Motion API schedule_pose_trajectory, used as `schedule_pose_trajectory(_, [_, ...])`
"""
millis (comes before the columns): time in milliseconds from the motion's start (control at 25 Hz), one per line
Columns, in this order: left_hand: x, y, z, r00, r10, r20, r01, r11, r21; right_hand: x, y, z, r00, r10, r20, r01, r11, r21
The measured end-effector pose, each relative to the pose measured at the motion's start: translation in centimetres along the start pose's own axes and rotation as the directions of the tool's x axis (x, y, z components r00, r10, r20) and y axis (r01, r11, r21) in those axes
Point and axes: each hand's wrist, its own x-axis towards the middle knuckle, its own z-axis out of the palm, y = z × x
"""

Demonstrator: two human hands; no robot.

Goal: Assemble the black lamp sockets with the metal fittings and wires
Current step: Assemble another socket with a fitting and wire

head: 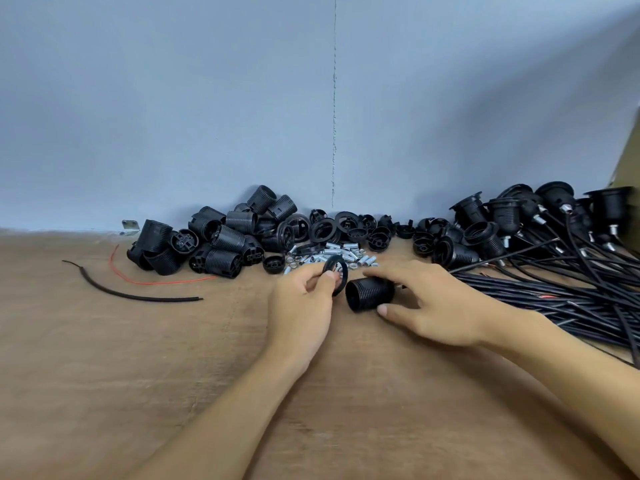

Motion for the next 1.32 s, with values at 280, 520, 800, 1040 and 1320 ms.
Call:
schedule_pose_trajectory(280, [-0.6, 0.0, 0.1, 0.974, 0.202, 0.102, -0.223, 0.930, 0.293, -0.6, 0.4, 1.2, 0.976, -0.014, -0.216, 0.043, 0.991, 0.131])
schedule_pose_trajectory(520, [-0.8, 0.1, -0.1, 0.968, 0.213, 0.132, -0.241, 0.933, 0.267, -0.6, 0.5, 1.5, 0.964, -0.005, -0.265, 0.049, 0.986, 0.162])
schedule_pose_trajectory(800, [-0.8, 0.1, -0.2, 0.966, 0.244, 0.092, -0.257, 0.947, 0.194, -0.9, 0.2, 1.4, 0.968, 0.056, -0.245, 0.005, 0.971, 0.239])
schedule_pose_trajectory(1040, [-1.0, 0.0, -0.2, 0.956, 0.286, 0.071, -0.294, 0.923, 0.247, -0.8, 0.1, 0.9, 0.957, 0.046, -0.287, 0.023, 0.972, 0.232])
schedule_pose_trajectory(1320, [-1.2, 0.0, 0.0, 0.909, 0.414, 0.041, -0.397, 0.835, 0.381, -0.9, 0.0, 1.0, 0.951, 0.003, -0.308, 0.060, 0.979, 0.193])
